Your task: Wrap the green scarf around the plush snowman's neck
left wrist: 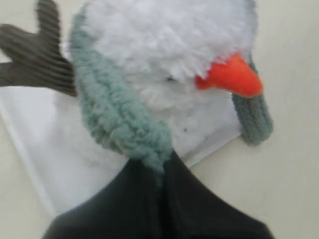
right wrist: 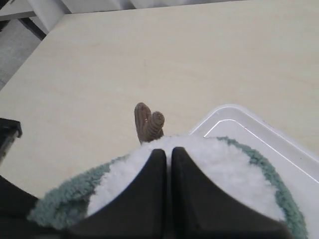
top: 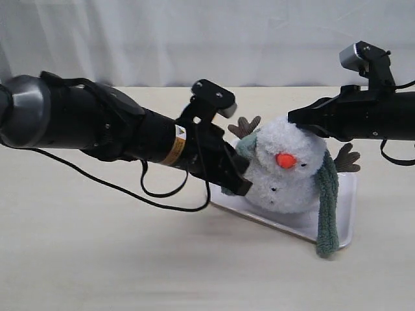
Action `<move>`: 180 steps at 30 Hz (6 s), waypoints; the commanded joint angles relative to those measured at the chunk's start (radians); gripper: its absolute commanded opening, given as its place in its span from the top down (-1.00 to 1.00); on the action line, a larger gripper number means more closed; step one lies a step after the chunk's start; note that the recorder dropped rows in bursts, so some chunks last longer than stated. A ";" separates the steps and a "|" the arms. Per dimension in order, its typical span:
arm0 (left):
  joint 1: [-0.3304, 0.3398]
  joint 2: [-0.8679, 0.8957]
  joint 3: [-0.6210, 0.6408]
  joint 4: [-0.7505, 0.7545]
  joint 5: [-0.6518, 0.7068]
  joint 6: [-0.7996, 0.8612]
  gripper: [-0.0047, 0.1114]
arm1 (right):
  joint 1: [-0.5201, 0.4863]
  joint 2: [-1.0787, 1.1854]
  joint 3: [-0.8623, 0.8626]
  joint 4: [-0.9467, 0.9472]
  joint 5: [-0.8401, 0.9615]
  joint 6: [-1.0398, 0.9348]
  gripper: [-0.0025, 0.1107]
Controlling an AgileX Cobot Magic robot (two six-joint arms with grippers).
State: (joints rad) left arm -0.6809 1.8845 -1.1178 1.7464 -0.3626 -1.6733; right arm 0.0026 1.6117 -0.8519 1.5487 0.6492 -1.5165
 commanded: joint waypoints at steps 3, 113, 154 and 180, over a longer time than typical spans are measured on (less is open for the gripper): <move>0.066 -0.072 0.086 -0.002 0.005 -0.006 0.92 | 0.001 0.008 0.004 -0.043 -0.027 0.011 0.88; 0.065 -1.142 0.467 -0.092 0.330 0.069 0.92 | 0.001 -1.218 0.358 -0.148 -0.334 0.205 0.88; 0.065 -1.495 0.546 -0.083 0.146 -0.002 0.92 | 0.001 -1.388 0.359 -0.152 -0.335 0.229 0.88; 0.065 -1.495 0.551 -1.867 0.459 1.829 0.92 | 0.001 -1.388 0.359 -0.152 -0.335 0.229 0.88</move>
State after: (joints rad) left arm -0.6164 0.3924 -0.5738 0.2065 0.0792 -0.2413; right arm 0.0026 0.2268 -0.4986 1.4016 0.3146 -1.2928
